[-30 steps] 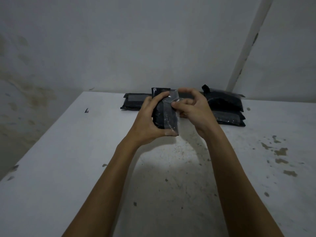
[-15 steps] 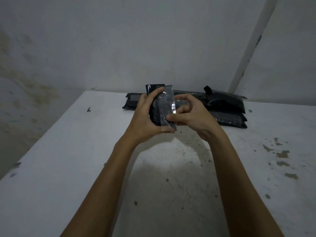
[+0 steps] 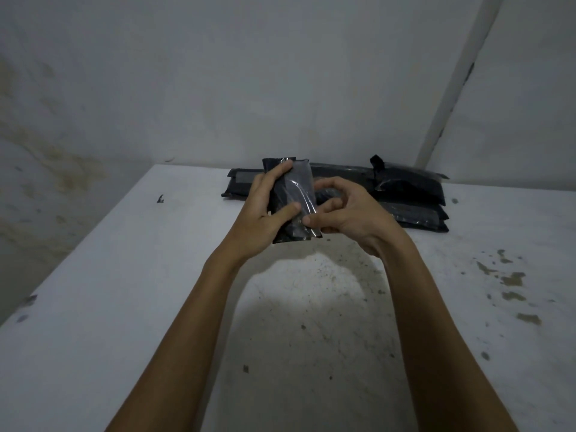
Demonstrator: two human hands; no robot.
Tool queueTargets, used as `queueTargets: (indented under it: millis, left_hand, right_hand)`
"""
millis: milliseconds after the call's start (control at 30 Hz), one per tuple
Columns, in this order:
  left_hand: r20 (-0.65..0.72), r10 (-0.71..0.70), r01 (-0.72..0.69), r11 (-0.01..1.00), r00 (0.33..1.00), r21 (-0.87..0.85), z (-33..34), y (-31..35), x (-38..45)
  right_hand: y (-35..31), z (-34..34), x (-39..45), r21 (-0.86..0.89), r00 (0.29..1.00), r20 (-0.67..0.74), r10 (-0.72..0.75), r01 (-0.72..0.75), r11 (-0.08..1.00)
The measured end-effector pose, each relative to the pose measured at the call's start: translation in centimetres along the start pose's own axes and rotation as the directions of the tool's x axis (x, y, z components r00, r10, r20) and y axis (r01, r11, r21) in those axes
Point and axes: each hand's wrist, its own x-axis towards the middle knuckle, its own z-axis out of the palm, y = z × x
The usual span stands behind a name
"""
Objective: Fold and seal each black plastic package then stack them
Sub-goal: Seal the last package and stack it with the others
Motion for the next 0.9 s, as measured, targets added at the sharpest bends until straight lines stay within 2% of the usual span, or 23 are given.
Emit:
queueTargets:
  millis: [467,567,667,733,833,900]
  left_hand:
    - [0.071,0.006,-0.006,1.0,0.997,-0.012,-0.6,-1.5,0.0]
    - [0.089,-0.004,0.006,1.0,0.996,-0.022,-0.4,-2.0,0.0]
    - [0.105,-0.019,0.022,0.999,0.994,-0.03,-0.3,-2.2,-0.1]
    - [0.121,-0.025,0.028,0.999,0.992,-0.028,0.0,-2.2,-0.5]
    - [0.135,-0.038,0.041,0.999,0.99,-0.019,0.5,-2.4,-1.9]
    - [0.138,-0.06,0.061,0.998,0.989,-0.003,0.6,-2.7,-3.2]
  right_hand:
    - [0.6,-0.8,0.2,-0.024,0.998,0.05,-0.027,0.028,0.999]
    - [0.6,-0.9,0.2,-0.075,0.999,0.036,-0.027,0.029,0.997]
    - [0.7,-0.6,0.3,-0.082,0.998,-0.044,-0.034,0.031,0.996]
    - [1.1,-0.2,0.3,-0.038,0.996,-0.088,-0.024,0.021,0.999]
    - [1.9,0.6,-0.2,0.065,0.998,-0.062,0.0,0.004,0.998]
    - [2.5,1.2,-0.8,0.074,0.999,-0.044,0.022,-0.019,0.997]
